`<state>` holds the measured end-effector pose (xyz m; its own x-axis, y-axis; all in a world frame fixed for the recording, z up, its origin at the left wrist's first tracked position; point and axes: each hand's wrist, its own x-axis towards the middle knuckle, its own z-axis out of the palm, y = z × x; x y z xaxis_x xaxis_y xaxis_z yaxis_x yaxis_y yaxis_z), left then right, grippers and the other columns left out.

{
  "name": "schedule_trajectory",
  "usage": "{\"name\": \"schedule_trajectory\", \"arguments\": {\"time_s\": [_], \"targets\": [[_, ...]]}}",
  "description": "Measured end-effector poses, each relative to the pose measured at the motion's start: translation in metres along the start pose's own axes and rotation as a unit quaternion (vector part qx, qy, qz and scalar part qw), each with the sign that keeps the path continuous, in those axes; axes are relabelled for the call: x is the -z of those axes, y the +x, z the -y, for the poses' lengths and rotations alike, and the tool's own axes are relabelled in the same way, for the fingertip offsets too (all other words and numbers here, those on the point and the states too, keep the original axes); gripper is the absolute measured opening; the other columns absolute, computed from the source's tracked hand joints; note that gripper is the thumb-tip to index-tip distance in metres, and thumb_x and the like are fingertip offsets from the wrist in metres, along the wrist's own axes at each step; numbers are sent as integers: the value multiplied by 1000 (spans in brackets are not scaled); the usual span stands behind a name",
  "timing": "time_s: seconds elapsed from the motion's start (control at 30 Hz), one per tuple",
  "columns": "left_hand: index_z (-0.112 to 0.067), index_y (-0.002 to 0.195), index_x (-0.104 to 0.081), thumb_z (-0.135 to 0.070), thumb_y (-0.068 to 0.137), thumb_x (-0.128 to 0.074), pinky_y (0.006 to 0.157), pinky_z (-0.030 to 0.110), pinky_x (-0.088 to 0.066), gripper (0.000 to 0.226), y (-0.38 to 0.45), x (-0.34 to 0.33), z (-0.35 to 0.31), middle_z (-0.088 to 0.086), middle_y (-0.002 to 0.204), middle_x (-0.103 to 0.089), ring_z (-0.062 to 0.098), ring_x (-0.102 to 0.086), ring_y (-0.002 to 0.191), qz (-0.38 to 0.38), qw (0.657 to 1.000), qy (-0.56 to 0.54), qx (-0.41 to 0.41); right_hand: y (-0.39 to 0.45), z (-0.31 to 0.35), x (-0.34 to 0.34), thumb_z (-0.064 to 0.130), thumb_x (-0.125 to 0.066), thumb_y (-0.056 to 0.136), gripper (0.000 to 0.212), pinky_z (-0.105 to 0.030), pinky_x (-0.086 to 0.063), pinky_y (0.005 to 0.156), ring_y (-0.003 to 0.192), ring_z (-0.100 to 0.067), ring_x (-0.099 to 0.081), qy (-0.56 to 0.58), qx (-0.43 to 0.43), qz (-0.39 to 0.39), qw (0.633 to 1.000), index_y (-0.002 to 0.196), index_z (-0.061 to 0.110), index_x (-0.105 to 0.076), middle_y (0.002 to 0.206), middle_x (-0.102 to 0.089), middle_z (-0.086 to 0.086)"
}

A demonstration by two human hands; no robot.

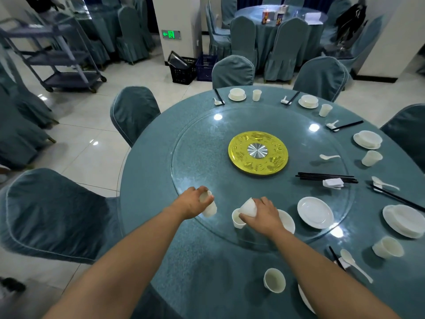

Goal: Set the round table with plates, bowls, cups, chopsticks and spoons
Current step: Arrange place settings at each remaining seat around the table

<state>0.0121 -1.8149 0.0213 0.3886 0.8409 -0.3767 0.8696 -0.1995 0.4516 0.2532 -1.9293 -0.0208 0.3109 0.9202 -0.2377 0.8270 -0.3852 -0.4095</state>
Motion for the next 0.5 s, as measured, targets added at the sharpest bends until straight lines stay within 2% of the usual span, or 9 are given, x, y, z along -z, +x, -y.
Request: {"name": "schedule_trajectory", "arguments": {"time_s": [0.17,0.27,0.33,0.4,0.5], "targets": [[-41,138,-38,-73,82,-39,96,41,-46,65,10,-6,-4,4,132,-42,30,-52,116,20,999,31,4,8,0,0,55,-62,74,77,-38,-34,104,125,-24,-43,49,-41,16,998,140,25,-37,134,-48,1],[-41,138,-38,-74,82,-39,95,43,-47,65,14,-10,0,2,131,-42,29,-54,115,32,998,61,-6,13,-1,0,41,-63,74,83,-38,-38,105,127,-22,-48,121,-53,44,990,147,34,-23,144,-43,4],[-41,138,-37,-76,81,-40,93,42,-48,67,17,-12,6,2,130,-43,28,-54,113,37,997,72,-9,19,0,-5,38,-64,76,81,-35,-40,104,127,-20,-50,139,-50,55,987,147,36,-24,147,-41,6],[-41,138,-37,-78,78,-40,91,41,-49,70,20,-15,13,1,128,-43,27,-55,111,42,996,82,-5,25,2,-12,41,-67,77,77,-33,-41,102,125,-20,-51,134,-46,57,988,145,32,-30,142,-45,7],[-40,139,-36,-77,77,-43,91,40,-49,73,24,-19,24,0,128,-42,25,-55,111,52,995,85,4,31,4,-24,50,-69,74,65,-31,-46,89,109,-20,-58,116,-40,72,990,130,33,-42,122,-57,8]]}}
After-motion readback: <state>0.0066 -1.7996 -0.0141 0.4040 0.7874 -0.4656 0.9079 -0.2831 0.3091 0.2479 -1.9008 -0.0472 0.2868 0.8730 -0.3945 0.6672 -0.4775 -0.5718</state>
